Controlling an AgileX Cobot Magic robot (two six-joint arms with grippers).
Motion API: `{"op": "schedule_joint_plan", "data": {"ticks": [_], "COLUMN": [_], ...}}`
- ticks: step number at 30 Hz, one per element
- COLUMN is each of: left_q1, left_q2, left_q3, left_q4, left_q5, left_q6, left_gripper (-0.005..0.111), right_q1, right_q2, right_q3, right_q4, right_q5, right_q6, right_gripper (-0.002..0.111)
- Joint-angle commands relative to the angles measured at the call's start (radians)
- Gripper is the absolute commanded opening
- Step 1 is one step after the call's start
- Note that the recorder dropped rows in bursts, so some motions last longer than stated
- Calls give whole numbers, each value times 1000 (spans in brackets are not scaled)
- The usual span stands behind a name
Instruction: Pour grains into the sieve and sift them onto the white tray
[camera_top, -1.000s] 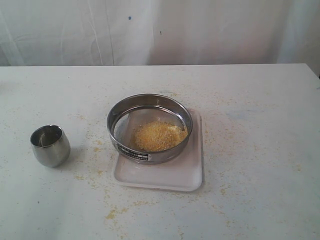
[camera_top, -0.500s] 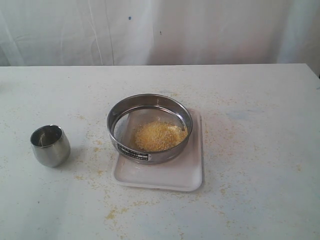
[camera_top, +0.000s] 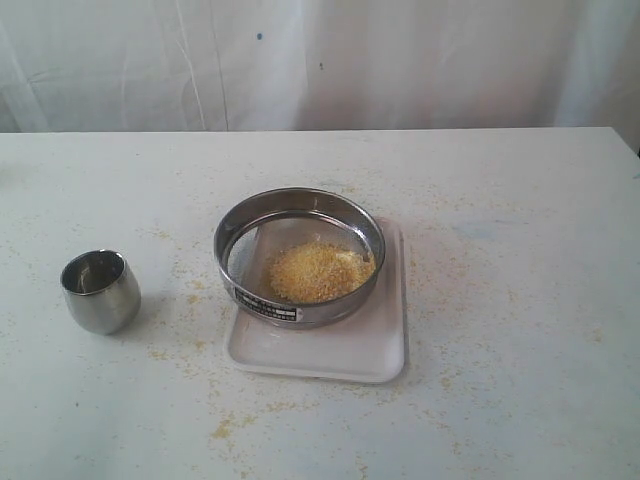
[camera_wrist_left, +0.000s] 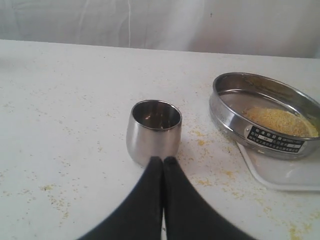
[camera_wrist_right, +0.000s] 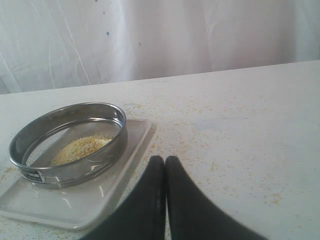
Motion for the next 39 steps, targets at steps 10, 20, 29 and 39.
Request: {"op": "schedule_joint_plan", "data": {"ticks": [10, 20, 29, 39], "left_q1": [2, 2, 2, 2], "left_q2": [-5, -5, -5, -5], "left_q3": [4, 4, 4, 4], "left_q4": [-16, -16, -33, -169], "left_q5": [4, 4, 4, 4], "left_q6": [56, 56, 56, 439], "left_gripper": [0, 0, 0, 0], "right_q1": [3, 3, 3, 3], "right_q2": [-2, -2, -2, -2], "right_q3": [6, 6, 6, 6], "right_q4": [-8, -8, -8, -8], "right_q5": [-6, -6, -6, -6], "right_q6": [4, 4, 4, 4], "right_gripper": [0, 0, 0, 0]}}
